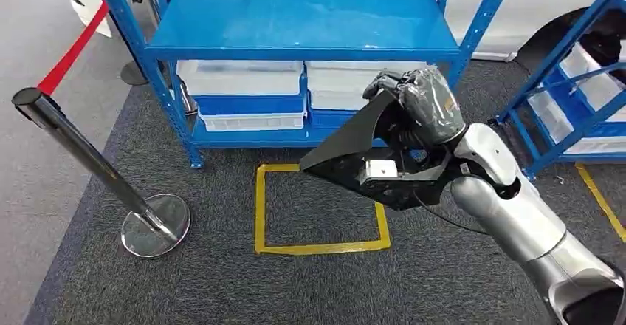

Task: Take the parts from the cabinet and place them on the table.

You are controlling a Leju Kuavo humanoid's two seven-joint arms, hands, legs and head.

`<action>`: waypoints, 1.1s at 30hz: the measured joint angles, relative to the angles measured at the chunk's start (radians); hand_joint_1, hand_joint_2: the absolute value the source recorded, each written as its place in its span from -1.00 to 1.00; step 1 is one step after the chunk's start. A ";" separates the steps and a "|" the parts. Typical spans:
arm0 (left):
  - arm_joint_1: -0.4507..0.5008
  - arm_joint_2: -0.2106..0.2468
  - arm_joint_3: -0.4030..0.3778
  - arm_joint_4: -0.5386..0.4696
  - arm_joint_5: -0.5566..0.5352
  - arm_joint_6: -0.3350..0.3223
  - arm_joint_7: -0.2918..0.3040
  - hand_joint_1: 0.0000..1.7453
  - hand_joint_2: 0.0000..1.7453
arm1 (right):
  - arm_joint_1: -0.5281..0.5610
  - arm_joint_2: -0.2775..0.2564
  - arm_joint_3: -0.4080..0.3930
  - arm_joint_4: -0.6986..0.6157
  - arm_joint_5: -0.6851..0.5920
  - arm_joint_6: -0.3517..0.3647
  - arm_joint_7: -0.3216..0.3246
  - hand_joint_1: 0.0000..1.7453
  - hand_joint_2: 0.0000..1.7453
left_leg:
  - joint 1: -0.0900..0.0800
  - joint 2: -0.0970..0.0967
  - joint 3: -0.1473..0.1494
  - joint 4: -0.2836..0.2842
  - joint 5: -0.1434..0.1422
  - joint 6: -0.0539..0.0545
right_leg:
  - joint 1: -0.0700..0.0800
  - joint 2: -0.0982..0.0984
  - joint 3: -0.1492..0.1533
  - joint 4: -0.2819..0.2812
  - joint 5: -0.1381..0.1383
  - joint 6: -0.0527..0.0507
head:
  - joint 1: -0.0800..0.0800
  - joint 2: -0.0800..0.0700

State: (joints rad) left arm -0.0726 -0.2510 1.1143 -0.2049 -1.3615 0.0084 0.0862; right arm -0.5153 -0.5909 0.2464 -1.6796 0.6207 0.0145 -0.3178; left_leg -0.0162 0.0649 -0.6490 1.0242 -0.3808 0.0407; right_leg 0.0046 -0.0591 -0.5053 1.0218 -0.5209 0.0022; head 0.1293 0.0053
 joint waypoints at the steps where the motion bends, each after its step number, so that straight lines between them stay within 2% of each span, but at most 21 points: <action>1: -0.001 0.000 0.000 0.000 0.000 0.000 -0.001 -1.00 1.00 | -0.005 0.000 0.002 0.002 -0.001 0.000 0.000 1.00 1.00 | 0.001 0.009 -0.002 -0.004 0.010 -0.004 | 0.002 0.008 -0.005 0.000 0.005 -0.005 | -0.002 0.000; 2: 0.000 0.000 0.000 0.000 0.000 0.000 -0.001 -1.00 1.00 | -0.004 0.001 0.002 0.003 -0.002 0.001 0.000 1.00 1.00 | -0.002 0.015 -0.003 -0.006 0.017 -0.010 | -0.004 0.015 -0.015 -0.009 0.018 -0.014 | 0.000 0.000; 3: -0.003 0.001 0.000 0.000 0.000 0.000 -0.002 -1.00 1.00 | -0.006 0.002 0.004 0.007 -0.002 0.001 0.000 1.00 1.00 | 0.002 -0.003 -0.012 0.003 -0.004 -0.019 | -0.014 0.018 -0.023 -0.013 0.033 -0.021 | -0.001 0.000; 5: -0.001 0.001 0.000 0.000 0.000 0.000 -0.003 -1.00 1.00 | -0.009 0.004 0.009 0.010 -0.003 0.001 0.000 1.00 1.00 | 0.006 -0.047 -0.042 0.093 -0.118 -0.032 | -0.014 0.034 -0.050 -0.010 0.055 -0.034 | -0.002 0.000; 7: 0.001 0.002 0.001 0.000 0.000 0.001 -0.003 -1.00 1.00 | -0.009 0.006 0.013 0.013 -0.003 0.001 0.000 1.00 1.00 | 0.009 -0.056 -0.073 0.240 -0.209 -0.038 | -0.014 0.055 -0.085 -0.004 0.078 -0.035 | -0.002 0.000; 9: 0.001 0.002 0.001 0.000 0.000 0.001 -0.004 -1.00 1.00 | -0.009 0.008 0.016 0.018 -0.004 0.001 0.000 1.00 1.00 | 0.009 -0.057 -0.057 0.285 -0.188 -0.036 | -0.013 0.077 -0.122 0.006 0.098 -0.033 | -0.002 0.000; 12: 0.001 0.003 0.001 0.000 0.000 0.001 -0.003 -1.00 1.00 | -0.009 0.010 0.018 0.020 -0.005 0.001 0.003 1.00 1.00 | 0.007 -0.090 0.090 0.092 -0.101 -0.013 | -0.009 0.108 -0.160 0.017 0.124 -0.028 | -0.002 0.000; 13: 0.000 0.007 0.001 -0.001 0.000 0.001 -0.003 -1.00 1.00 | -0.009 0.011 0.018 0.021 -0.006 0.001 0.004 1.00 1.00 | 0.010 -0.135 0.129 0.019 -0.136 0.005 | -0.012 0.112 -0.170 0.017 0.132 -0.024 | 0.000 0.000; 14: 0.002 0.005 0.002 -0.002 0.000 0.001 -0.003 -1.00 1.00 | -0.016 0.012 0.020 0.024 -0.006 0.002 0.005 1.00 1.00 | 0.010 -0.140 0.153 -0.024 -0.139 0.001 | -0.014 0.122 -0.174 0.016 0.143 -0.018 | -0.002 0.000; 17: 0.001 0.005 0.002 -0.002 0.000 0.001 -0.003 -1.00 1.00 | -0.016 0.015 0.023 0.028 -0.007 0.001 0.006 1.00 1.00 | 0.004 -0.115 0.148 -0.039 -0.110 0.006 | -0.026 0.153 -0.177 -0.010 0.182 0.005 | -0.001 0.000; 18: -0.003 0.004 0.002 -0.002 0.000 0.000 -0.003 -1.00 1.00 | -0.016 0.015 0.023 0.031 -0.007 0.002 0.006 1.00 1.00 | 0.016 -0.096 0.147 -0.062 -0.092 0.009 | -0.023 0.136 -0.183 -0.007 0.172 0.005 | -0.002 0.000; 20: -0.002 0.005 0.003 -0.002 0.000 0.001 -0.003 -1.00 1.00 | -0.028 0.017 0.026 0.035 -0.007 0.002 0.006 1.00 1.00 | 0.014 -0.069 0.130 -0.068 -0.071 0.020 | -0.021 0.078 -0.209 0.069 0.068 0.012 | 0.001 0.000; 22: -0.001 0.005 0.005 -0.002 0.000 0.001 -0.003 -1.00 1.00 | -0.025 0.018 0.027 0.036 -0.007 0.002 0.006 1.00 1.00 | 0.014 -0.044 0.107 -0.061 -0.059 0.017 | -0.031 0.067 -0.242 0.217 -0.026 0.024 | 0.002 0.000; 23: -0.001 0.005 0.005 -0.002 0.000 0.000 -0.003 -1.00 1.00 | -0.024 0.018 0.027 0.038 -0.007 0.002 0.006 1.00 1.00 | 0.016 -0.030 0.094 -0.055 -0.054 0.015 | -0.037 0.066 -0.249 0.273 -0.033 0.031 | 0.002 0.000; 24: -0.001 0.005 0.006 -0.002 0.000 0.000 -0.003 -1.00 1.00 | -0.024 0.019 0.027 0.040 -0.007 0.002 0.006 1.00 1.00 | 0.018 -0.016 0.078 -0.045 -0.049 0.010 | -0.043 0.064 -0.239 0.294 -0.008 0.039 | 0.002 0.000; 26: -0.003 0.005 0.008 -0.002 0.000 0.000 -0.003 -1.00 1.00 | -0.025 0.019 0.027 0.041 -0.011 0.002 0.008 1.00 1.00 | 0.027 0.008 0.047 -0.019 -0.046 0.003 | -0.055 0.051 -0.159 0.212 0.065 0.055 | 0.002 0.000; 27: -0.005 0.005 0.008 -0.002 0.000 0.000 -0.003 -1.00 1.00 | -0.027 0.019 0.027 0.041 -0.014 0.004 0.013 1.00 1.00 | 0.028 0.017 0.034 -0.004 -0.047 -0.003 | -0.061 0.027 -0.099 0.135 0.076 0.064 | 0.002 0.000; 28: -0.006 0.006 0.008 -0.002 0.000 0.000 -0.003 -1.00 1.00 | -0.033 0.021 0.027 0.042 -0.016 0.009 0.017 1.00 1.00 | 0.025 0.023 0.022 0.006 -0.045 -0.011 | -0.054 -0.009 -0.063 0.071 0.024 0.077 | 0.003 0.000; 29: -0.005 0.005 0.010 -0.003 0.000 0.000 -0.003 -1.00 1.00 | -0.040 0.022 0.028 0.042 -0.020 0.013 0.019 1.00 1.00 | 0.023 0.032 0.015 0.014 -0.043 -0.020 | -0.040 -0.009 -0.044 0.030 0.010 0.056 | 0.001 0.000; 32: -0.005 0.006 0.011 -0.003 0.000 -0.001 -0.003 -1.00 1.00 | -0.045 0.025 0.029 0.047 -0.030 0.019 0.024 1.00 1.00 | 0.023 0.056 0.012 0.007 -0.017 -0.041 | -0.031 0.009 -0.073 0.035 0.030 0.020 | 0.001 0.000; 33: -0.004 0.005 0.012 -0.003 0.000 -0.002 -0.003 -1.00 1.00 | -0.046 0.026 0.031 0.049 -0.030 0.020 0.024 1.00 1.00 | 0.028 0.042 0.003 0.012 -0.027 -0.051 | -0.039 0.016 -0.083 0.029 0.043 0.003 | 0.000 0.000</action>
State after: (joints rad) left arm -0.0768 -0.2457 1.1261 -0.2075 -1.3615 0.0065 0.0832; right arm -0.5616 -0.5653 0.2770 -1.6304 0.5905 0.0343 -0.2937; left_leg 0.0117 0.1066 -0.6456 1.0363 -0.4081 -0.0101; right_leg -0.0340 -0.0435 -0.5879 1.0504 -0.4782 0.0053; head 0.1289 0.0057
